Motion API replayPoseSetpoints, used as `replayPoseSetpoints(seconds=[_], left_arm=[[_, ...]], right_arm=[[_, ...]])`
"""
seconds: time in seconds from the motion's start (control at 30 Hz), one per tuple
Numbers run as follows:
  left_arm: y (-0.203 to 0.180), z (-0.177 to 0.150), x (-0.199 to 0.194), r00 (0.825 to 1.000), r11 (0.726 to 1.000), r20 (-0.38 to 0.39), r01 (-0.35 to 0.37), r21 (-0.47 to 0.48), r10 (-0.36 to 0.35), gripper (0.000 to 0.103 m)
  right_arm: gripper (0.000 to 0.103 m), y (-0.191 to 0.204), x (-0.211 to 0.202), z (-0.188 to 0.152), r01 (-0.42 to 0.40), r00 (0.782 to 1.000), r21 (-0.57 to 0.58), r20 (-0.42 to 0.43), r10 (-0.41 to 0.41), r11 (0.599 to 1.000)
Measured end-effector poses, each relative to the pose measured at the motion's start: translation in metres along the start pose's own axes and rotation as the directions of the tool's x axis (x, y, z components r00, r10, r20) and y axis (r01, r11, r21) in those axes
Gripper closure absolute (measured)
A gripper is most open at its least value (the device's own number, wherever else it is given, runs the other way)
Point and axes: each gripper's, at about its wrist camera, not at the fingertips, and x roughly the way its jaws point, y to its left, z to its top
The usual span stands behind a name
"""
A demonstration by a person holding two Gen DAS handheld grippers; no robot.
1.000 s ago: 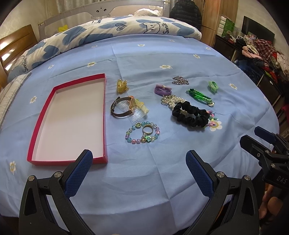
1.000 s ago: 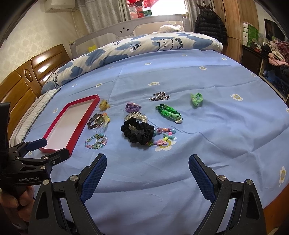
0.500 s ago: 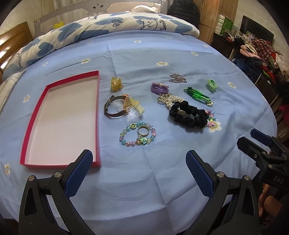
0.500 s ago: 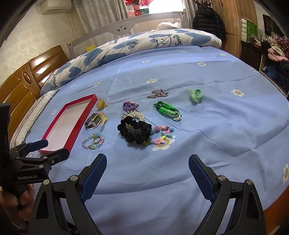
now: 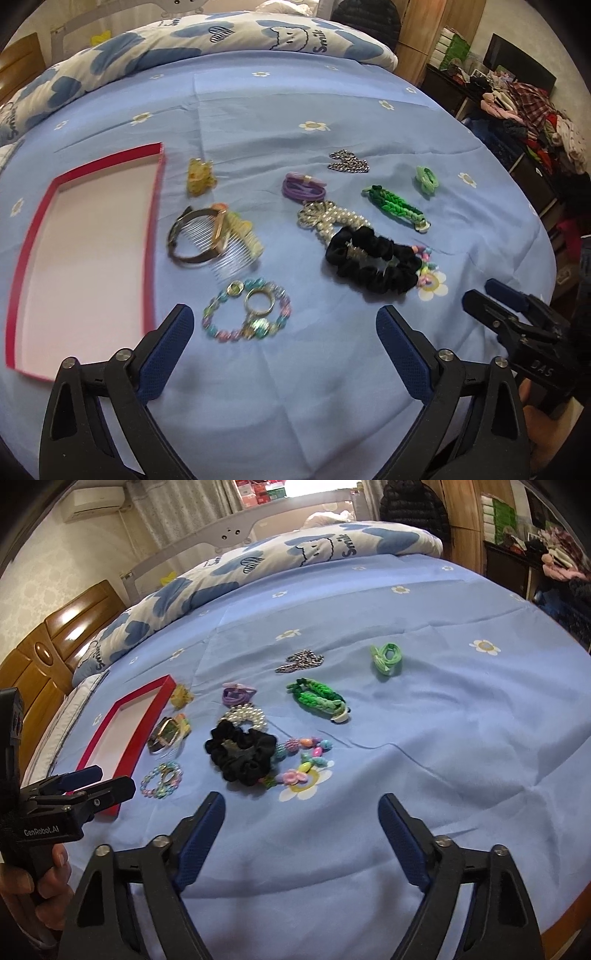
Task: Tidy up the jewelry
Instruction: 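Grasp the black scrunchie with the left tool while the right tool grasps the pastel beaded bracelet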
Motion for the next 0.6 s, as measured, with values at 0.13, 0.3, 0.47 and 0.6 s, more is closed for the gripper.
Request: replayPoseSetpoints(seconds=[0.13,0.3,0.47,0.6], left_arm=[[-0.008,0.014,0.02,0.999,0.999,-0.023,0.034,0.017,-0.034,0.014],[-0.016,0.028,0.049,0.997,0.997,-0.059,0.059,0.044,-0.056,0.019],[-0.018,0.036,0.078,0.988,0.994,-0.12,0.103,0.029,-0.099,0.033],[-0.021,0.034,0.088,0.983,0.992,-0.145,0.122,0.041,-0.115,0.055]], right_arm=[[0.041,-0.01,0.02,0.008,-0.009,0.999,0.015,-0.032,0.01,1.0],[0.05,-0.017,0.044,0.019,-0.027,0.997,0.025,-0.07,0.029,0.999],[0.051,-0.017,0.057,0.024,-0.037,0.995,0.007,-0.091,0.037,0.999],[0.055,-0.017,0.06,0.025,-0.025,0.995,-0.011,-0.096,0.024,1.0]])
